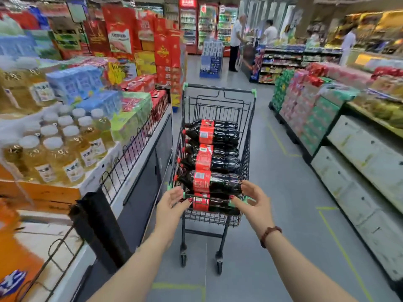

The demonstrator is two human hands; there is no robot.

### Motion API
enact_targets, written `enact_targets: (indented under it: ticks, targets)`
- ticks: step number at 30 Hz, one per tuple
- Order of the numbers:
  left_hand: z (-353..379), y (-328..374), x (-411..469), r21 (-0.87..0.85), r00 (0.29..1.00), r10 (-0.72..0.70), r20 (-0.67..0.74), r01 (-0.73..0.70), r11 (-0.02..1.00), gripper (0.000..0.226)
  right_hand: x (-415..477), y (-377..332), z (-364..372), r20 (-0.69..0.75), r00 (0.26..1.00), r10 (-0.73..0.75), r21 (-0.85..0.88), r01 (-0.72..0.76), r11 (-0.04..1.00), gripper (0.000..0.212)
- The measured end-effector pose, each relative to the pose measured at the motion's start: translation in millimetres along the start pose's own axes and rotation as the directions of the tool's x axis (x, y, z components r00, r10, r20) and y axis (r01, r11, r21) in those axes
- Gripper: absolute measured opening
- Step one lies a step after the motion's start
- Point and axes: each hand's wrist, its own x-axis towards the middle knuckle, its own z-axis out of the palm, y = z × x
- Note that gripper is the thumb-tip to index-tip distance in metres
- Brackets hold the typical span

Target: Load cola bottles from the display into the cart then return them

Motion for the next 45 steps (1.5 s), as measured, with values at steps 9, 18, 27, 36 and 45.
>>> enact_targets:
  ticks: [9,18,27,36,45]
  targets:
    - [47.6,-33.0,120.5,0.066,0.97,-0.243,-0.022,0.244,0.968,0.05,123.6,60.2,10.4,0.117,0.982,0.146,-0.113,-0.133,0.985,0.054]
    - [94.7,-78.4,218.4,-0.274,0.79,-0.582,-0.195,0.526,0.805,0.071,247.5,133.1,10.6,0.286,0.908,0.305,-0.349,-0.197,0.916,0.076]
    - [107.0,-99.7,272.9,-0.341,0.663,-0.722,-0.198,0.644,0.685,0.034,298.7,176.9,11.7,0.31,0.859,0.408,-0.686,-0.095,0.721,0.095]
    - [84.2,-136.3,311.0,-0.387,0.571,-0.813,-0.115,0.728,0.566,0.014,301.7,194.1,28.0,0.294,0.827,0.478,-0.793,-0.068,0.605,0.118]
    - [70.0,-149.0,324.5,-0.451,0.513,-0.856,0.063,0.779,0.434,0.012,301.0,198.3,32.6,0.259,0.85,0.459,-0.746,-0.127,0.654,0.106]
